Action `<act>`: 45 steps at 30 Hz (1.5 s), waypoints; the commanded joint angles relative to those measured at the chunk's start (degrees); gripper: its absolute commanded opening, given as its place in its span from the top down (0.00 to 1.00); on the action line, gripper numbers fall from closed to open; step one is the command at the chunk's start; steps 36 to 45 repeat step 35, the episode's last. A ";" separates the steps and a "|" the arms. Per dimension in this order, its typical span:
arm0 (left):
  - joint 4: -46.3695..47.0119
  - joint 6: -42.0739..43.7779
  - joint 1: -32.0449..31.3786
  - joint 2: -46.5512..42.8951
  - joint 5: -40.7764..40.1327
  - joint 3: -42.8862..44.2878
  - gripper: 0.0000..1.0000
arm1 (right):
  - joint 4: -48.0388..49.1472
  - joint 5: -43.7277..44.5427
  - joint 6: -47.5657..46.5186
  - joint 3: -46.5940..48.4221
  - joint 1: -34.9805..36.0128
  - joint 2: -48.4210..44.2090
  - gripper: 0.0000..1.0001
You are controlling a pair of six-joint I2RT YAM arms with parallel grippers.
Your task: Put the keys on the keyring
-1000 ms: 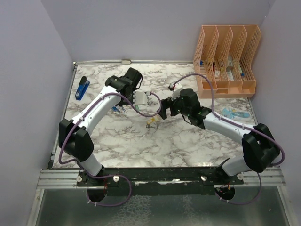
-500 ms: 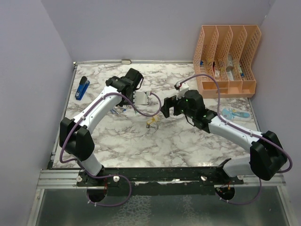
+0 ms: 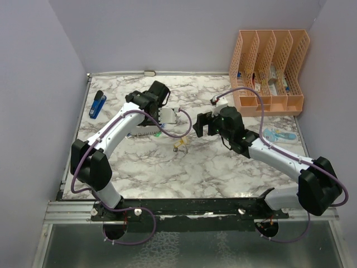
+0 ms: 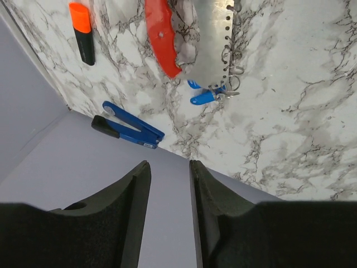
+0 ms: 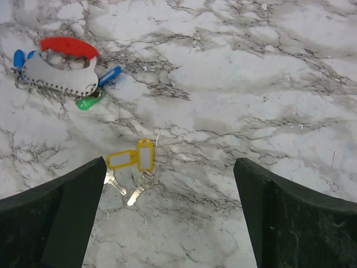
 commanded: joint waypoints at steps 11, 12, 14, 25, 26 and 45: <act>18.56 -10.76 9.46 -6.68 14.90 4.41 0.48 | -1.87 4.79 0.94 0.79 -0.33 -0.05 0.01; 20.55 -12.02 10.41 -7.41 16.00 3.46 0.48 | -1.75 4.97 1.10 0.67 -0.32 -0.03 0.01; 22.82 -15.08 12.22 -8.86 19.73 2.10 0.48 | -1.25 5.12 1.23 0.72 -0.37 0.10 0.01; 30.44 -27.47 15.50 -13.50 30.81 -6.26 0.38 | -1.46 5.78 1.10 1.57 -0.36 0.68 0.01; 30.47 -27.78 15.50 -13.55 30.96 -6.61 0.36 | -1.49 5.83 1.02 1.46 -0.37 0.58 0.01; 31.02 -28.75 15.62 -13.68 31.13 -7.25 0.14 | -2.14 8.16 3.81 1.88 -0.35 0.63 0.01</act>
